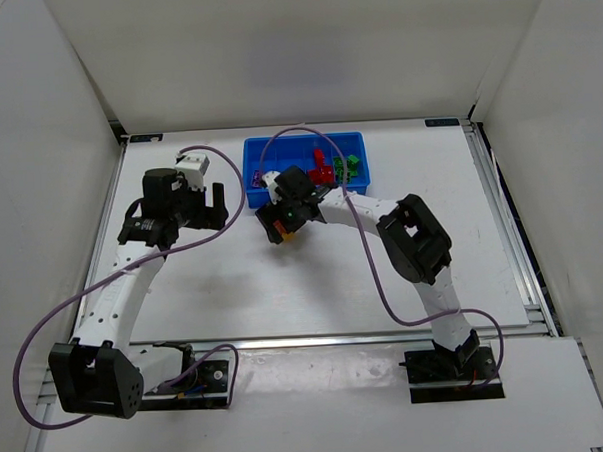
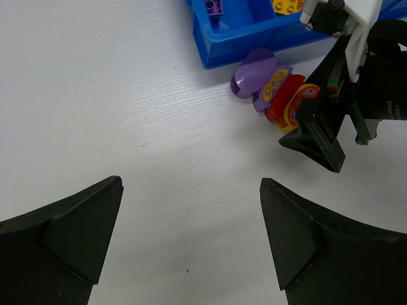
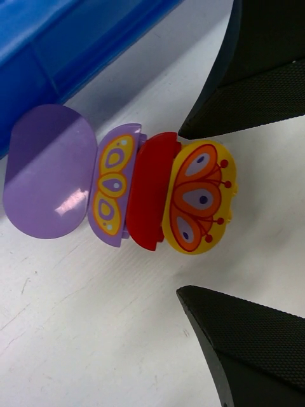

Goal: Sort the legos into containers by color

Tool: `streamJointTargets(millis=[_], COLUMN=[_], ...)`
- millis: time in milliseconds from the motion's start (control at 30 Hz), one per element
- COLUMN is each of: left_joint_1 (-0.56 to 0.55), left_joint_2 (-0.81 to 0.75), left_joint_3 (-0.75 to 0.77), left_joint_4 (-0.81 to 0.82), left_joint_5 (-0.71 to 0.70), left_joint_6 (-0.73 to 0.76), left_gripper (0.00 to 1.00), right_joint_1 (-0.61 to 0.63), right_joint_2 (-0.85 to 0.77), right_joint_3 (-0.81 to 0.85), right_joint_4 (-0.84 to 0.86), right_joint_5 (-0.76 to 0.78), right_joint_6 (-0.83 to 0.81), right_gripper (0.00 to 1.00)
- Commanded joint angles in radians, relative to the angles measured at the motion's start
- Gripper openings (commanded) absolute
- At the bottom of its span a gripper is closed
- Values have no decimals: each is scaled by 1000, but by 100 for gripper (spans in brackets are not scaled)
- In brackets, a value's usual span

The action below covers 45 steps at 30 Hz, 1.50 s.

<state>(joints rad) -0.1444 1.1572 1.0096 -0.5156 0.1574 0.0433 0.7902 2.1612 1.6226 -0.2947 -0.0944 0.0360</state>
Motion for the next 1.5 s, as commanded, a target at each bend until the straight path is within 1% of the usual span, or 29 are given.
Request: streamJointTargets(millis=[0, 100, 200, 233, 300, 333, 400, 433, 467, 500, 567, 600, 633, 700, 733, 767, 800, 833, 867, 900, 933, 967, 1100, 1233, 1267, 1367, 1467], left_joint_1=[-3, -3, -3, -3, -3, -3, -3, -3, -3, -3, -3, -3, -1, 6, 8, 9, 12, 16, 23, 25, 26, 26, 26, 26, 26, 26, 25], left_joint_2=[-14, -10, -7, -5, -7, -7, -13, -20, -25, -33, -59, -70, -79, -96, -96, -88, -83, -74, -59, -51, -28, -15, 97, 199, 199, 248, 269], left_joint_3=[12, 12, 14, 14, 15, 14, 14, 12, 11, 7, -5, -9, -19, -26, -25, -26, -28, -31, -38, -42, -46, -46, -14, 69, 69, 115, 121], left_joint_4=[11, 9, 11, 11, 11, 11, 14, 14, 11, 11, 5, 2, -6, -20, -23, -32, -32, -32, -32, -29, -20, -21, -20, -20, -20, -21, -20], left_joint_5=[16, 16, 13, 11, 11, 11, 22, 25, 34, 54, 83, 140, 181, 298, 423, 476, 528, 635, 680, 717, 782, 812, 988, 1071, 1084, 1099, 1105], left_joint_6=[-10, -6, -5, -3, -2, -2, -3, -5, -6, -11, -25, -32, -33, -26, -28, -39, -39, -80, -92, -106, -126, -132, -174, -169, -168, -169, -168], left_gripper=[99, 99, 100, 99, 100, 100, 99, 99, 99, 99, 99, 99, 99, 99, 99, 99, 100, 99, 98, 97, 95, 95, 94, 94, 94, 94, 94], right_joint_1=[-2, -2, -2, -3, -3, -3, -2, -3, -3, -3, -2, -3, -3, -3, -3, -3, -2, -2, 3, 6, 15, 18, 52, 86, 90, 104, 113], right_joint_2=[28, 32, 26, 17, -3, -27, -55, -85, -106, -121, -188, -214, -277, -346, -383, -461, -497, -532, -600, -633, -662, -713, -799, -850, -850, -859, -857], right_joint_3=[28, 22, 8, -12, -44, -79, -118, -148, -164, -174, -229, -251, -274, -357, -384, -439, -467, -489, -538, -556, -576, -610, -670, -711, -711, -716, -716], right_joint_4=[48, 48, 48, 57, 71, 94, 112, 118, 118, 115, 106, 106, 112, 121, 133, 144, 149, 164, 166, 175, 189, 192, 222, 265, 266, 287, 293], right_joint_5=[-7, -10, -7, -4, 16, 21, 30, 28, 28, 22, 15, 9, -4, -17, -42, -51, -62, -80, -82, -90, -102, -105, -120, -130, -128, -122, -113], right_joint_6=[-61, -65, -64, -65, -64, -67, -67, -71, -71, -70, -71, -74, -84, -96, -105, -126, -134, -151, -181, -200, -223, -258, -334, -409, -409, -421, -432], right_gripper=[99, 98, 93, 86, 77, 68, 58, 48, 43, 36, 28, 23, 21, 17, 16, 14, 14, 13, 11, 10, 9, 8, 7, 6, 5, 4, 4])
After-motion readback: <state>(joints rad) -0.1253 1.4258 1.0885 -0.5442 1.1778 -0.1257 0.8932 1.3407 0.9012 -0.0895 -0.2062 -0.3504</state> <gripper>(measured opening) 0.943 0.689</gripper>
